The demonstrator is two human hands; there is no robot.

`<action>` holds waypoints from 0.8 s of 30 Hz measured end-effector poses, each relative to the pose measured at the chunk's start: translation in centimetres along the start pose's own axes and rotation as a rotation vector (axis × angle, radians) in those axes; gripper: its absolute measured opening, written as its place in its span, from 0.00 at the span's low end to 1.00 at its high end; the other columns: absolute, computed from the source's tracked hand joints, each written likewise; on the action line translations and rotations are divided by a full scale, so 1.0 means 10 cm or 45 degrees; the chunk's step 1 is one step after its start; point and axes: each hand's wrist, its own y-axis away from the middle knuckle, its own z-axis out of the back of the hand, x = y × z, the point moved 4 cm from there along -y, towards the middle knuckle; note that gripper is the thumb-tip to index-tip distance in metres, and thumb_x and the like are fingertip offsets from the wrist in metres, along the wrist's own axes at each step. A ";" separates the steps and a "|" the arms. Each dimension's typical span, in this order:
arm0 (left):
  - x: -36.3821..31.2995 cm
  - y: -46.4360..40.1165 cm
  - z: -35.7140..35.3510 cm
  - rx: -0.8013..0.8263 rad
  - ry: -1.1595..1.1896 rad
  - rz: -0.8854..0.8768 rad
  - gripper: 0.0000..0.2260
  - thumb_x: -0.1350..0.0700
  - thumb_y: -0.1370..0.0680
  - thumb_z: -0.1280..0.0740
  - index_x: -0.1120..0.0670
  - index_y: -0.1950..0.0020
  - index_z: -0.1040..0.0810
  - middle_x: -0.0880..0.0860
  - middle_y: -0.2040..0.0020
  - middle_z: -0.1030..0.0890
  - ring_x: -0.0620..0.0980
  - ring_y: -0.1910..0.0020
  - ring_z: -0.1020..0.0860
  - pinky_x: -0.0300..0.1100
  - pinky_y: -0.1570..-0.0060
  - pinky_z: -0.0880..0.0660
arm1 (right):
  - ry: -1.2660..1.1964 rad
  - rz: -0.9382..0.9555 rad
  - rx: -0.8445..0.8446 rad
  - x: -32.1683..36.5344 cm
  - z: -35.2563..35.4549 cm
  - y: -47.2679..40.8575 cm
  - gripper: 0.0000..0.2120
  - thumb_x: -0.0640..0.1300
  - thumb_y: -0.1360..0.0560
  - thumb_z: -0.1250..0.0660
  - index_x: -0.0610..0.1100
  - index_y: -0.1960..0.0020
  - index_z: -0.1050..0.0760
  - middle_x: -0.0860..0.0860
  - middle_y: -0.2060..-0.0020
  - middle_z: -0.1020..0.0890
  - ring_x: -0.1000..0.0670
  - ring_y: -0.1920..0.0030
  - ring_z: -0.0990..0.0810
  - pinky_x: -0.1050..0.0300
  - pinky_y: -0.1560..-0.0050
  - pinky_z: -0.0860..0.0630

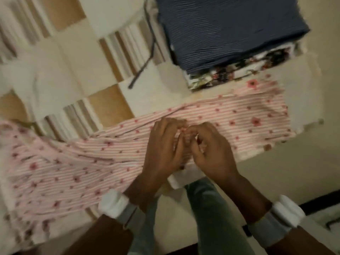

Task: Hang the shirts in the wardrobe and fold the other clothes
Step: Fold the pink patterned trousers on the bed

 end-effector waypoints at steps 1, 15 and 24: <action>0.23 0.27 0.20 -0.066 -0.004 0.124 0.11 0.58 0.18 0.35 0.57 0.37 0.21 0.56 0.38 0.21 0.56 0.38 0.23 0.58 0.37 0.26 | 0.040 0.096 0.137 0.15 -0.28 0.03 0.12 0.46 0.21 0.38 0.46 0.42 0.20 0.51 0.49 0.19 0.50 0.50 0.21 0.55 0.47 0.24; 2.66 1.97 2.41 -0.770 0.373 0.915 0.07 0.60 0.15 0.36 0.53 0.38 0.25 0.48 0.50 0.16 0.42 0.61 0.19 0.36 0.63 0.22 | 0.186 0.395 0.276 2.17 -2.49 -0.49 0.18 0.58 0.21 0.34 0.48 0.39 0.21 0.49 0.44 0.19 0.47 0.43 0.23 0.52 0.43 0.30; 3.09 2.18 2.51 -0.586 1.314 1.170 0.14 0.50 0.14 0.39 0.59 0.41 0.20 0.59 0.51 0.15 0.53 0.61 0.20 0.44 0.64 0.26 | 0.463 0.159 0.392 2.87 -3.69 -1.16 0.23 0.66 0.28 0.33 0.51 0.41 0.23 0.50 0.46 0.16 0.43 0.45 0.18 0.43 0.39 0.23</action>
